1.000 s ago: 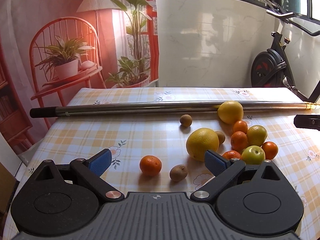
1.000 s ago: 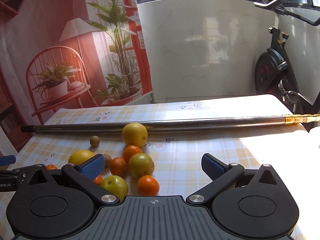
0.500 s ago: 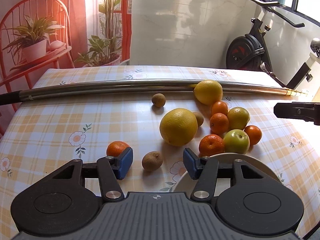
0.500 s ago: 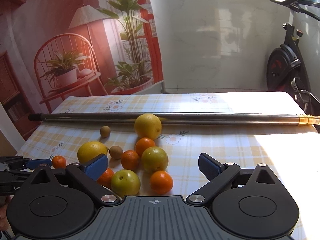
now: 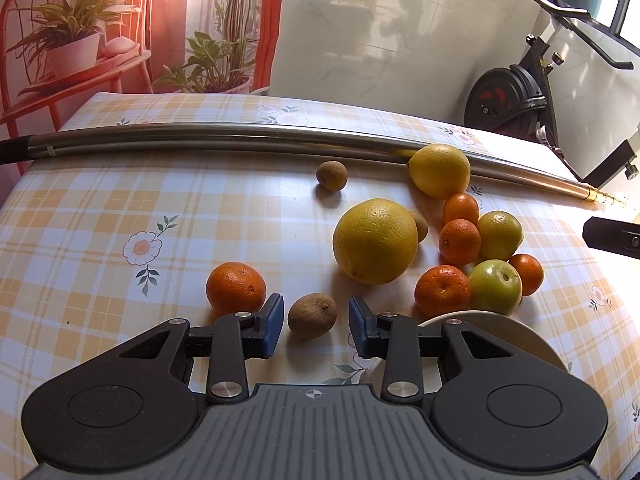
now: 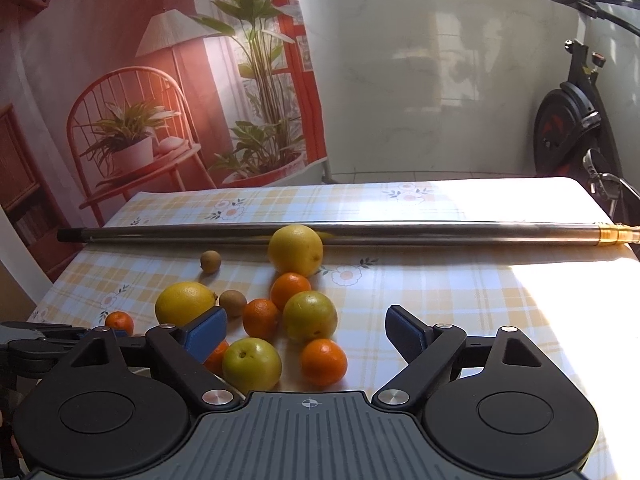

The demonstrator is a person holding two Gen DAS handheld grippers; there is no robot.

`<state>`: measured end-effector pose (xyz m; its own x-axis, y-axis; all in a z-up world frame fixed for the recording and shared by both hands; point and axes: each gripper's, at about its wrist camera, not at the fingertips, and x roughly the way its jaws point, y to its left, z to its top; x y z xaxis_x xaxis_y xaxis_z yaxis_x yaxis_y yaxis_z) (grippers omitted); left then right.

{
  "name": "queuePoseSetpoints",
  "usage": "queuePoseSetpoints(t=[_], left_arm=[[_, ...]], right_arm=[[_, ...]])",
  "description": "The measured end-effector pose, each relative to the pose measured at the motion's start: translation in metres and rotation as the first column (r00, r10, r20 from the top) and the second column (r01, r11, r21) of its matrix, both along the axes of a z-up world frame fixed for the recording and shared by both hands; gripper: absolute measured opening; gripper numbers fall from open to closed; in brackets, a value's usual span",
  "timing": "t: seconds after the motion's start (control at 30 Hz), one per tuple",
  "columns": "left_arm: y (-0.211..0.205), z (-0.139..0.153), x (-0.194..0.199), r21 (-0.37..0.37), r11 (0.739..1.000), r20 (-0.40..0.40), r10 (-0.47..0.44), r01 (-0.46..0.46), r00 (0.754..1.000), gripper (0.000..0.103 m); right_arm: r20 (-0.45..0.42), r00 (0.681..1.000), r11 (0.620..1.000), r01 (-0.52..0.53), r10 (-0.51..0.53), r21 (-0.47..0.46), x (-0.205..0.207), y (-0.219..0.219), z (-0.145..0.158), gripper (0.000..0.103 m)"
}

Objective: Organize fruits
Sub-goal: 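Close left tool on the brown kiwi while right tool reaches toward a yellow fruit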

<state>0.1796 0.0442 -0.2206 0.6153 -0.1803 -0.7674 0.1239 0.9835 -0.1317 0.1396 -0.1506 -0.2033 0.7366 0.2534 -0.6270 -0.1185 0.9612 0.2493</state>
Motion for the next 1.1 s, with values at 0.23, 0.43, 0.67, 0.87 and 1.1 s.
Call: queuePoseSetpoints(t=[0.23, 0.43, 0.67, 0.87, 1.1], left_arm=[[0.001, -0.007, 0.007, 0.007, 1.000, -0.013, 0.020, -0.020, 1.000, 0.036], [-0.002, -0.002, 0.000, 0.019, 1.000, 0.015, 0.025, -0.025, 1.000, 0.029], [-0.001, 0.014, -0.018, -0.003, 0.999, 0.053, 0.034, -0.034, 0.998, 0.029], [0.003, 0.028, -0.041, -0.040, 0.998, 0.098, 0.056, -0.052, 0.994, 0.029], [-0.007, 0.034, -0.053, -0.022, 1.000, 0.130, 0.022, -0.019, 0.991, 0.029]], right_arm=[[-0.003, 1.000, 1.000, 0.002, -0.002, 0.007, 0.000, 0.000, 0.001, 0.084], [-0.007, 1.000, 1.000, 0.004, -0.004, -0.001, -0.003, -0.002, 0.000, 0.084], [-0.008, 1.000, 1.000, 0.000, 0.000, -0.011, -0.004, -0.006, 0.000, 0.084], [-0.011, 1.000, 1.000, -0.011, 0.011, -0.017, -0.005, -0.010, -0.001, 0.084], [-0.031, 0.999, 1.000, -0.021, 0.020, -0.014, 0.000, -0.011, -0.002, 0.084]])
